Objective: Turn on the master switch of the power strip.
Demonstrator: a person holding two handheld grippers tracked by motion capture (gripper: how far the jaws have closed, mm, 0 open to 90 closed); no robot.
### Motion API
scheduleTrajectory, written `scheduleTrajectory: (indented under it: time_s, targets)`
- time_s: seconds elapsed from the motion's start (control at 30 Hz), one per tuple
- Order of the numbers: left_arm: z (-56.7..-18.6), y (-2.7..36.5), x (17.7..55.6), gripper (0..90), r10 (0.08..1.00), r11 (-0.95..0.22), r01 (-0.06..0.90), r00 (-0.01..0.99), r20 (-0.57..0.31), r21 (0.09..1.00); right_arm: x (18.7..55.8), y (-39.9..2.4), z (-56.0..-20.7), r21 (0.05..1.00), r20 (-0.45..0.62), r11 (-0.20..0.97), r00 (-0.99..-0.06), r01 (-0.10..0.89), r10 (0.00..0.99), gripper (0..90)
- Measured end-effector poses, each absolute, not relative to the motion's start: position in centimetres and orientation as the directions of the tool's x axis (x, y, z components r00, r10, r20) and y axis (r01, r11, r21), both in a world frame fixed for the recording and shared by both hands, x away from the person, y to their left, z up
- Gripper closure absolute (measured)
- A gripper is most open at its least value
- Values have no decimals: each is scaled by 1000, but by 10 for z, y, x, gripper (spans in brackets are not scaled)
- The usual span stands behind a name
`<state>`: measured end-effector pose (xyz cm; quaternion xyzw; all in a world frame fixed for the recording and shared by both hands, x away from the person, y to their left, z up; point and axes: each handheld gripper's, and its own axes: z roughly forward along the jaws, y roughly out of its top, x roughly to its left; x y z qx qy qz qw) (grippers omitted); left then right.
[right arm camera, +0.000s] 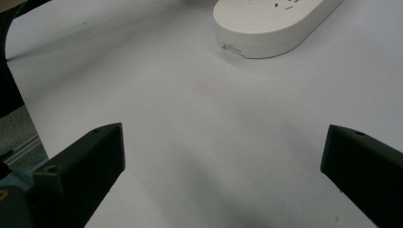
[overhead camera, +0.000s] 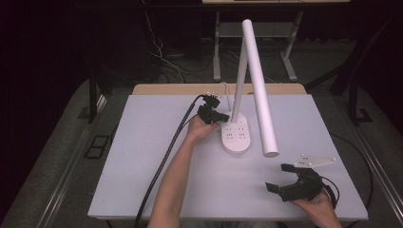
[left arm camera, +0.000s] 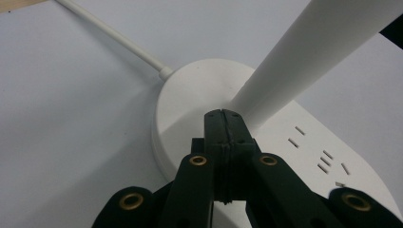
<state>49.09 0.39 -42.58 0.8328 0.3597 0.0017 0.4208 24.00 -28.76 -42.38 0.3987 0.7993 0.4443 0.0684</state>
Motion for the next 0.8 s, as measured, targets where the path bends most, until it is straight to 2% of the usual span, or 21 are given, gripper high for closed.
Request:
scheduleTrajectory:
  time_s: [0.23,0.33,0.57,0.73,0.8]
  targets:
    - [-427,3,490,900,597,-409,583,753,-277,702,239,-289,-423,768,244,285,-674,574,698,3]
    - [-427,5,493,900,602,-384,616,732,-319,688,240,-289,-423,770,239,286,-674,570,699,3]
    - [-426,2,489,900,612,-405,608,735,-291,683,240,-289,-423,770,240,286,-674,571,699,3]
    - [-427,1,490,900,625,-388,631,716,-312,672,239,-289,-423,771,241,282,-672,571,700,3]
    - [-426,-2,488,900,633,-404,615,722,-278,677,239,-289,-423,772,240,282,-672,570,701,3]
